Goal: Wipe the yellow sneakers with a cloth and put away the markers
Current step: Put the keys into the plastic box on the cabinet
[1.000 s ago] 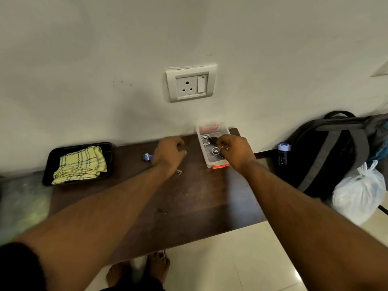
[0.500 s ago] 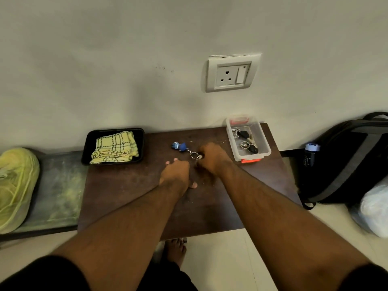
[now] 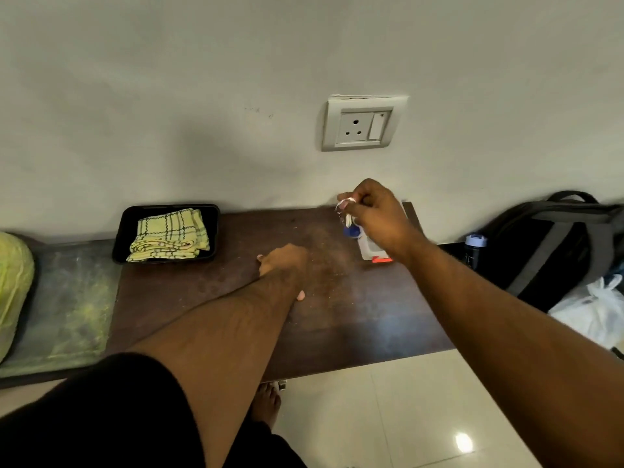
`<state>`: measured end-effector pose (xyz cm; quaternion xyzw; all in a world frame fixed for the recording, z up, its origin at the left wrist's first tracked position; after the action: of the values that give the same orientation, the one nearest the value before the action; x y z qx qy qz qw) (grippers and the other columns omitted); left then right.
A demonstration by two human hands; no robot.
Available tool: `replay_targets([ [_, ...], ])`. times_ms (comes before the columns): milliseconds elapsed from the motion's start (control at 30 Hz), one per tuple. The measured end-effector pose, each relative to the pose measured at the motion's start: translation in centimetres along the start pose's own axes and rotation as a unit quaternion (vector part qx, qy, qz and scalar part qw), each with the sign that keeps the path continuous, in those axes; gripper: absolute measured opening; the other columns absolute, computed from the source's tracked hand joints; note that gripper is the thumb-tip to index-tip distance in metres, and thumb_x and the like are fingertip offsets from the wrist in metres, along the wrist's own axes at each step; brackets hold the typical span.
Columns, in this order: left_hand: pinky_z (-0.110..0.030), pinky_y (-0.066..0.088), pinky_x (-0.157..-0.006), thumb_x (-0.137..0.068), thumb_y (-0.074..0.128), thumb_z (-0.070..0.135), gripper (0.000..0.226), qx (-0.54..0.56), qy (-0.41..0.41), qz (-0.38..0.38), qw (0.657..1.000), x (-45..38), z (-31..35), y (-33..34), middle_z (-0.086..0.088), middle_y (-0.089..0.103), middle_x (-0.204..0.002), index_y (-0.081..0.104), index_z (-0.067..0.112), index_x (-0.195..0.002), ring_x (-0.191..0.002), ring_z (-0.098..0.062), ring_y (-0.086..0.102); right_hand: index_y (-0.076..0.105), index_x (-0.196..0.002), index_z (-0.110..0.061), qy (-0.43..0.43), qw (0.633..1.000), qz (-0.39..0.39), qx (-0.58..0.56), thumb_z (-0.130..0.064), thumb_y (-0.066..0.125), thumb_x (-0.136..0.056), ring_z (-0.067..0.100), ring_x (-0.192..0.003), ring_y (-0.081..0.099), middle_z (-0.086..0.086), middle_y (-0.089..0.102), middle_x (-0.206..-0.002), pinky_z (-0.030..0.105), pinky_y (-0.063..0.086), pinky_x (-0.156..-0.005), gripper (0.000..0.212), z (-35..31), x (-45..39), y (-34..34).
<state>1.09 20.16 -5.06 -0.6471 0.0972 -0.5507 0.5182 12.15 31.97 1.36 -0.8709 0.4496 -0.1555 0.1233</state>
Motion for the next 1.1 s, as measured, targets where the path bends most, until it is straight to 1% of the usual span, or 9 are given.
replay_targets([
  [100, -0.048, 0.043, -0.101, -0.070, 0.084, 0.013, 0.052, 0.001, 0.012, 0.017, 1.000, -0.3, 0.1, 0.0, -0.012, 0.061, -0.125, 0.061, 0.008, -0.116, -0.119, -0.034, 0.057, 0.043, -0.082, -0.018, 0.044, 0.980, 0.037, -0.191, -0.009, 0.053, -0.093, 0.024, -0.066, 0.068, 0.018, 0.067, -0.081, 0.028, 0.048, -0.058, 0.017, -0.4, 0.4, -2.9],
  [200, -0.049, 0.042, -0.103, -0.074, 0.082, 0.018, 0.057, -0.002, 0.007, 0.017, 1.000, -0.6, -0.2, 0.4, -0.013, 0.058, -0.129, 0.056, 0.008, -0.123, -0.121, -0.034, 0.055, 0.041, -0.084, -0.019, 0.054, 0.966, 0.092, -0.236, -0.014, 0.050, -0.098, 0.020, -0.064, 0.069, 0.007, 0.060, -0.068, 0.034, 0.052, -0.061, 0.017, 0.6, 0.0, -4.9],
  [300, -0.050, 0.039, -0.106, -0.073, 0.083, 0.023, 0.063, -0.009, 0.002, 0.008, 1.000, -0.7, -0.3, 0.6, -0.012, 0.055, -0.132, 0.052, 0.009, -0.126, -0.123, -0.034, 0.052, 0.044, -0.086, -0.019, 0.061, 0.978, 0.115, -0.163, -0.017, 0.055, -0.096, 0.022, -0.065, 0.066, 0.016, 0.058, -0.080, 0.036, 0.055, -0.059, 0.015, 2.4, -1.3, -5.5],
  [467, -0.050, 0.041, -0.105, -0.075, 0.081, 0.021, 0.055, -0.018, 0.007, 0.033, 0.999, -0.8, -0.5, 0.8, -0.012, 0.055, -0.130, 0.054, 0.010, -0.121, -0.122, -0.033, 0.053, 0.049, -0.083, -0.019, 0.047, 0.992, 0.110, 0.026, -0.014, 0.063, -0.090, 0.031, -0.065, 0.066, 0.010, 0.064, -0.074, 0.033, 0.051, -0.054, 0.016, 5.3, -3.9, -5.2],
  [667, -0.042, 0.051, -0.090, -0.084, 0.066, 0.006, 0.032, -0.047, 0.019, 0.070, 0.996, -0.7, 0.0, 0.4, -0.012, 0.062, -0.123, 0.062, 0.008, -0.116, -0.113, -0.033, 0.060, 0.061, -0.084, 0.000, 0.129, 0.975, 0.057, 0.174, 0.001, 0.070, -0.079, 0.012, -0.036, 0.058, 0.016, 0.064, -0.071, 0.025, 0.046, -0.034, 0.010, 8.1, -5.4, -3.1],
  [733, -0.040, 0.050, -0.087, -0.085, 0.065, 0.006, 0.031, -0.049, 0.023, 0.070, 0.996, -0.9, 0.0, 0.6, -0.012, 0.062, -0.122, 0.061, 0.008, -0.115, -0.112, -0.033, 0.060, 0.065, -0.079, -0.001, 0.130, 0.967, 0.071, 0.210, 0.001, 0.070, -0.078, 0.019, -0.045, 0.062, 0.015, 0.065, -0.070, 0.034, 0.053, -0.040, 0.006, 8.4, -5.5, -2.9],
  [833, -0.042, 0.050, -0.090, -0.086, 0.067, 0.011, 0.033, -0.047, 0.025, 0.064, 0.997, -1.1, -0.5, 0.9, -0.012, 0.061, -0.122, 0.059, 0.008, -0.117, -0.112, -0.032, 0.060, 0.063, -0.066, -0.009, 0.092, 0.947, 0.083, 0.297, -0.007, 0.072, -0.074, 0.028, -0.060, 0.066, 0.010, 0.066, -0.066, 0.045, 0.059, -0.061, 0.012, 8.3, -5.7, -2.9],
  [1000, -0.043, 0.048, -0.094, -0.085, 0.069, 0.013, 0.038, -0.010, 0.023, 0.049, 0.998, -1.3, -1.1, 1.3, -0.012, 0.062, -0.121, 0.057, 0.009, -0.121, -0.113, -0.032, 0.060, 0.063, -0.065, -0.011, 0.081, 0.935, 0.083, 0.336, -0.007, 0.068, -0.075, 0.026, -0.067, 0.064, 0.009, 0.067, -0.071, 0.032, 0.053, -0.066, 0.012, 8.0, -5.5, -2.8],
  [1100, -0.046, 0.041, -0.102, -0.079, 0.078, 0.026, 0.054, 0.041, 0.021, 0.011, 0.999, -1.1, -1.7, 1.4, -0.014, 0.059, -0.126, 0.055, 0.006, -0.124, -0.123, -0.034, 0.052, 0.063, -0.068, -0.013, 0.072, 0.928, 0.106, 0.351, -0.005, 0.064, -0.079, 0.027, -0.072, 0.061, 0.011, 0.066, -0.075, 0.028, 0.047, -0.065, 0.013, 7.1, -4.7, -2.8],
])
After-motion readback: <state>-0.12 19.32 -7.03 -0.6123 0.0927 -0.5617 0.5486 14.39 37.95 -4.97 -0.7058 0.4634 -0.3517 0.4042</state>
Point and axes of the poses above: each hand's wrist, its own x-axis away from the middle knuckle, its own y-axis out of the palm, z = x × y, the point moved 3 cm from there along -x, towards the middle knuckle
